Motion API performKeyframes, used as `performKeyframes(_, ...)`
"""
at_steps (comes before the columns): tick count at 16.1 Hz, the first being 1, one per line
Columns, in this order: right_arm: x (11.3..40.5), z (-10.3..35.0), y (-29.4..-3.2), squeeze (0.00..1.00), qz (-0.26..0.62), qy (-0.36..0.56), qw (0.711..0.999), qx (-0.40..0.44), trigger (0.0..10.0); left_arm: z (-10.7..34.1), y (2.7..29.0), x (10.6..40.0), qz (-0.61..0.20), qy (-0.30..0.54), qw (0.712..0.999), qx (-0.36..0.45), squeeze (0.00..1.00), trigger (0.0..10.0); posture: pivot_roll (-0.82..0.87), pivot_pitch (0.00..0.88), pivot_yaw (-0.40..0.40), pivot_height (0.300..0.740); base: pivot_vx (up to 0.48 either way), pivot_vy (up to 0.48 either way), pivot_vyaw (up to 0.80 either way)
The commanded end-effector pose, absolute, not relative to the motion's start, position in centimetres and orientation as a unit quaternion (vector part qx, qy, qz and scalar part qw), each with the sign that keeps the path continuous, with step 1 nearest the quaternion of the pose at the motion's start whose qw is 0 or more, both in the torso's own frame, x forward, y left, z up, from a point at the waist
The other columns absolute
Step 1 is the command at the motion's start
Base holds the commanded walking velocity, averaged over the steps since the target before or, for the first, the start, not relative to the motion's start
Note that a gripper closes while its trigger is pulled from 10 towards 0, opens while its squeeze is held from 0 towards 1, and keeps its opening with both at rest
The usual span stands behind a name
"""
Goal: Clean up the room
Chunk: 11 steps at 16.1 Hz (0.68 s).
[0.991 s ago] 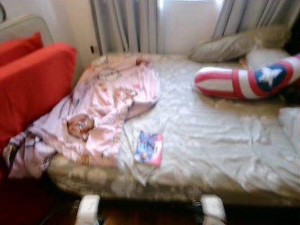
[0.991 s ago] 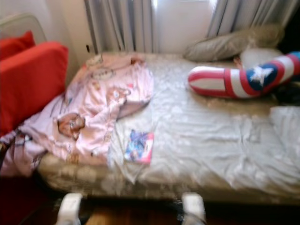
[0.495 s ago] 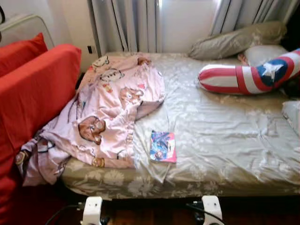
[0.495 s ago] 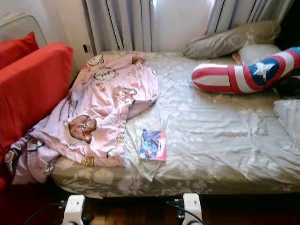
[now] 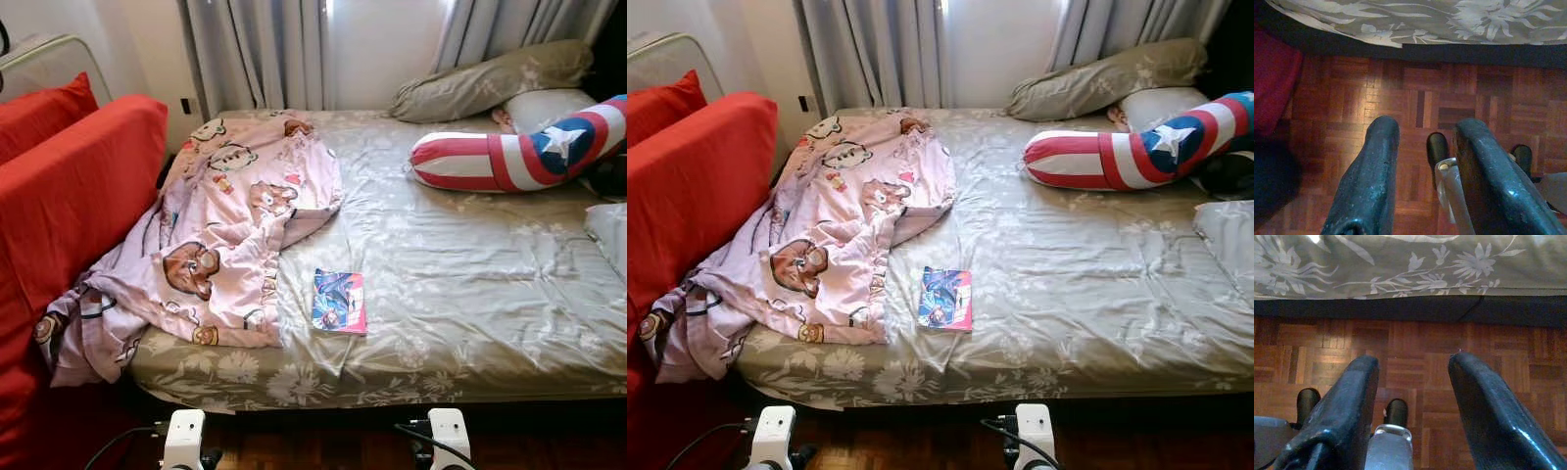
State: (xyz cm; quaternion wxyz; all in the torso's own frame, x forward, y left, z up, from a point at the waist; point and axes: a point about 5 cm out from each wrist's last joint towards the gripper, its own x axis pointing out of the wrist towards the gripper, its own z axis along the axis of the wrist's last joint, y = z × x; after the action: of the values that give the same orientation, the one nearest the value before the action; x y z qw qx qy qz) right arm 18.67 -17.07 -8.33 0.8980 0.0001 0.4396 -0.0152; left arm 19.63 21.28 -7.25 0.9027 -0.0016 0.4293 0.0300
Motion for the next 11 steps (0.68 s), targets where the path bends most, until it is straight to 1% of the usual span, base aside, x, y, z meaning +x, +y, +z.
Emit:
performKeyframes(1, 18.7, -8.3, -17.2, 0.00, -0.019, 0.439, 0.898, -0.003, 10.0, -7.4, 21.4, 19.3, 0.031, 0.433, 0.901, -0.006, 0.00, 10.0, 0.04, 0.000, -0.007, 0.740, 0.000, 0.000, 0.00)
performKeyframes(3, 19.1, -8.0, -17.4, 0.00, -0.020, 0.421, 0.906, -0.023, 10.0, -7.7, 20.8, 19.0, 0.025, 0.441, 0.897, 0.003, 0.00, 10.0, 0.04, 0.000, -0.003, 0.740, 0.000, 0.000, 0.80)
performKeyframes(5, 19.1, -8.0, -17.4, 0.00, -0.029, 0.422, 0.906, -0.008, 10.0, -7.8, 20.4, 18.9, 0.024, 0.444, 0.896, 0.006, 0.00, 10.0, 0.04, 0.000, -0.004, 0.740, 0.000, 0.000, 0.80)
performKeyframes(7, 19.2, -7.9, -17.5, 0.00, -0.032, 0.416, 0.909, -0.006, 10.0, -7.9, 20.2, 18.8, 0.036, 0.445, 0.895, -0.012, 0.00, 10.0, 0.04, 0.000, -0.007, 0.740, 0.000, 0.000, 0.00)
performKeyframes(10, 19.7, -7.7, -17.2, 0.00, -0.029, 0.409, 0.912, -0.006, 10.0, -7.8, 20.1, 19.1, 0.039, 0.443, 0.895, -0.015, 0.00, 10.0, 0.05, 0.000, -0.009, 0.740, 0.000, 0.000, 0.00)
performKeyframes(11, 20.0, -7.6, -17.1, 0.00, -0.024, 0.407, 0.913, -0.020, 10.0, -7.7, 19.9, 19.4, 0.039, 0.441, 0.897, -0.018, 0.00, 10.0, 0.05, 0.000, -0.008, 0.740, 0.000, 0.000, 0.00)
